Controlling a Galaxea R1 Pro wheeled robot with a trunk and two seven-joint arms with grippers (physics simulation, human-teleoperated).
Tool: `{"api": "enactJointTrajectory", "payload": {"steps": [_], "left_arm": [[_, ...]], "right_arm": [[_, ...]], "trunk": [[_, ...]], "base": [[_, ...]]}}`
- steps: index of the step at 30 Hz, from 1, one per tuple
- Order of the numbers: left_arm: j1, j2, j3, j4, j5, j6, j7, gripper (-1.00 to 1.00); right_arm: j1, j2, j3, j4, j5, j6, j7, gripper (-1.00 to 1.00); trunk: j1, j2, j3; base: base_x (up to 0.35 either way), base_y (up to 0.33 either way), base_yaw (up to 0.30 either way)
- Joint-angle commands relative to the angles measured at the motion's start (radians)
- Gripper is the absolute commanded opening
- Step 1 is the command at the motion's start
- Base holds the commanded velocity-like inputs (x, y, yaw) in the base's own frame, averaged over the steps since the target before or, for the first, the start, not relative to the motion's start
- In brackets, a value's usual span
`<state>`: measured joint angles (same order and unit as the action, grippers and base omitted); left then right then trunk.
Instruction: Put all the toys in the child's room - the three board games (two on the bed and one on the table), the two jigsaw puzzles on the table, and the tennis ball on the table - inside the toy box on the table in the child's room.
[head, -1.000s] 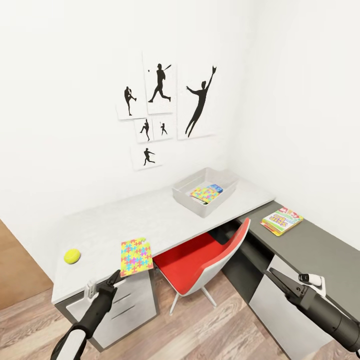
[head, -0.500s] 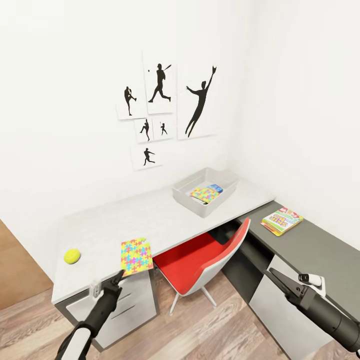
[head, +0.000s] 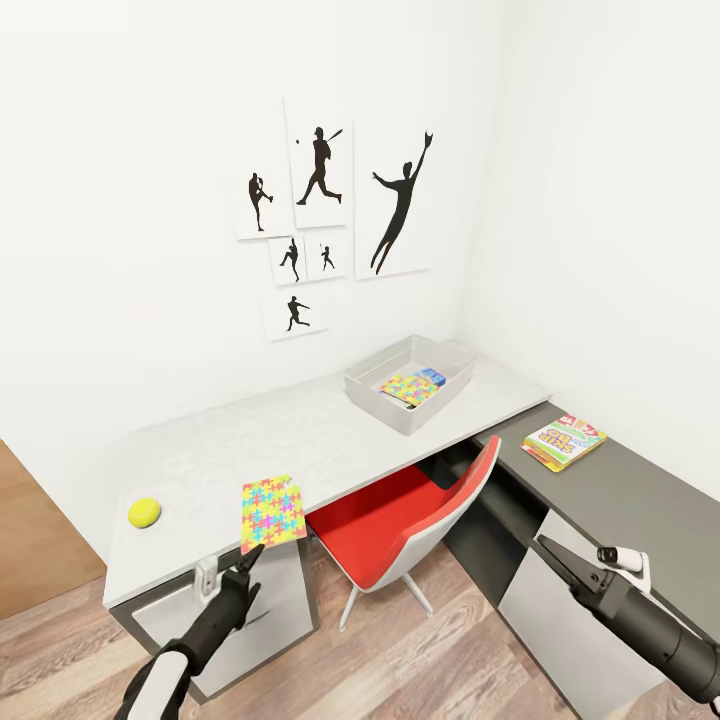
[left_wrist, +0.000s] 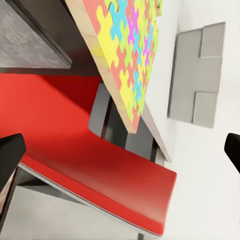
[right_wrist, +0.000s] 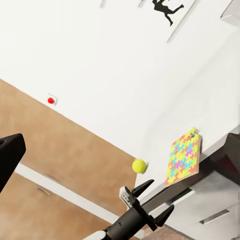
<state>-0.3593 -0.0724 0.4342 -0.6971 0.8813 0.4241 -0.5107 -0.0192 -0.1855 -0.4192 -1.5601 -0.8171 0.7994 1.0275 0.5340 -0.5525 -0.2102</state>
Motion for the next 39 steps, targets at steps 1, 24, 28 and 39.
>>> {"api": "enactJointTrajectory", "payload": {"steps": [1,24,28,39], "left_arm": [[-0.001,-0.001,0.005,0.0,0.005,0.01,-0.001,1.0],[-0.001,-0.001,0.007,-0.002,0.007,0.008,-0.003,1.0],[-0.001,-0.001,0.007,-0.003,0.007,0.005,-0.004,1.0],[-0.001,-0.001,0.006,-0.004,0.007,0.002,-0.01,1.0]], "right_arm": [[-0.001,0.0,0.001,0.0,-0.003,0.001,-0.001,1.0],[-0.001,0.0,0.009,-0.002,-0.005,-0.012,-0.063,1.0],[-0.001,0.0,0.008,-0.002,-0.005,-0.012,-0.063,1.0],[-0.001,0.0,0.006,-0.002,-0.006,-0.011,-0.061,1.0]], "trunk": [[0.0,-0.002,-0.002],[0.0,-0.002,-0.002],[0.0,-0.002,-0.002],[0.0,-0.002,-0.002]], "base": [[0.0,0.0,0.0],[0.02,-0.01,0.0],[0.138,-0.06,0.0],[0.035,-0.025,0.0]]}}
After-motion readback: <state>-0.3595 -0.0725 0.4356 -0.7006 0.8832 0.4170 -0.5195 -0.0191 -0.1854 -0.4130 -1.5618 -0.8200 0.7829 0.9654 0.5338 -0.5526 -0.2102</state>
